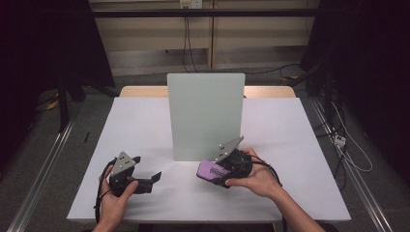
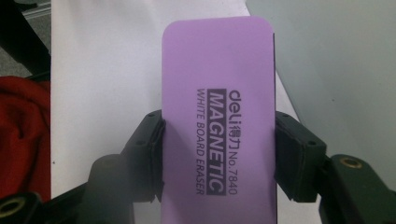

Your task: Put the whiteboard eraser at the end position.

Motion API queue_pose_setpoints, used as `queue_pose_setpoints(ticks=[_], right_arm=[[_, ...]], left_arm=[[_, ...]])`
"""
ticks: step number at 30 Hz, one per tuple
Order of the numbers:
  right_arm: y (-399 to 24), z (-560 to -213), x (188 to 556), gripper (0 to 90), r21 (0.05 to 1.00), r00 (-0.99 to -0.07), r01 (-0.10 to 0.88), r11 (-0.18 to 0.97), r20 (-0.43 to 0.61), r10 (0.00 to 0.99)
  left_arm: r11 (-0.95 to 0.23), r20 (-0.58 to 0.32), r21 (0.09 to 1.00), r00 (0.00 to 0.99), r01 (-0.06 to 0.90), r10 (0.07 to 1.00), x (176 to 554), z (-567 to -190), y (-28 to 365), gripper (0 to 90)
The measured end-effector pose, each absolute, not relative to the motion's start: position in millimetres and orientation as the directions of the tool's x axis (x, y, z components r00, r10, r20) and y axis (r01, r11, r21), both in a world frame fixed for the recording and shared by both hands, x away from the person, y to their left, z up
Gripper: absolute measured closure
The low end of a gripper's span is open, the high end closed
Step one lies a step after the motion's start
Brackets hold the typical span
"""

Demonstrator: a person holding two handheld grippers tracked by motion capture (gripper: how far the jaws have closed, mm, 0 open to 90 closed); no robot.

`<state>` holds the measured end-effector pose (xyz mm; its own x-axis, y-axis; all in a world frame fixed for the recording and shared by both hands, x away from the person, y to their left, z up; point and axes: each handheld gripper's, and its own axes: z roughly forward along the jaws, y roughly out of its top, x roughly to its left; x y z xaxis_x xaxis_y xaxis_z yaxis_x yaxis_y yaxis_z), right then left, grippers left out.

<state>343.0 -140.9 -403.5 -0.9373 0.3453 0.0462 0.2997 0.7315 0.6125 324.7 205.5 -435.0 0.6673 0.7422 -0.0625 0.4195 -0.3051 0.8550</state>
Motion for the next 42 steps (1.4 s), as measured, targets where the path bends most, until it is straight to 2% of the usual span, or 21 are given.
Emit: queue_pose_setpoints(ticks=[31, 42], right_arm=[[-118, -422, 339, 42.4, 0.517, -0.956, 0.284, 0.808, 0.090, 0.279], [-113, -427, 339, 42.4, 0.514, -0.960, 0.272, 0.813, 0.081, 0.270]], left_arm=[[-0.310, -0.059, 0.854, 0.671, 0.417, 0.739, 325, -435, 206, 4.8], [-0.311, -0.058, 0.854, 0.670, 0.417, 0.740, 325, -435, 205, 4.8]])
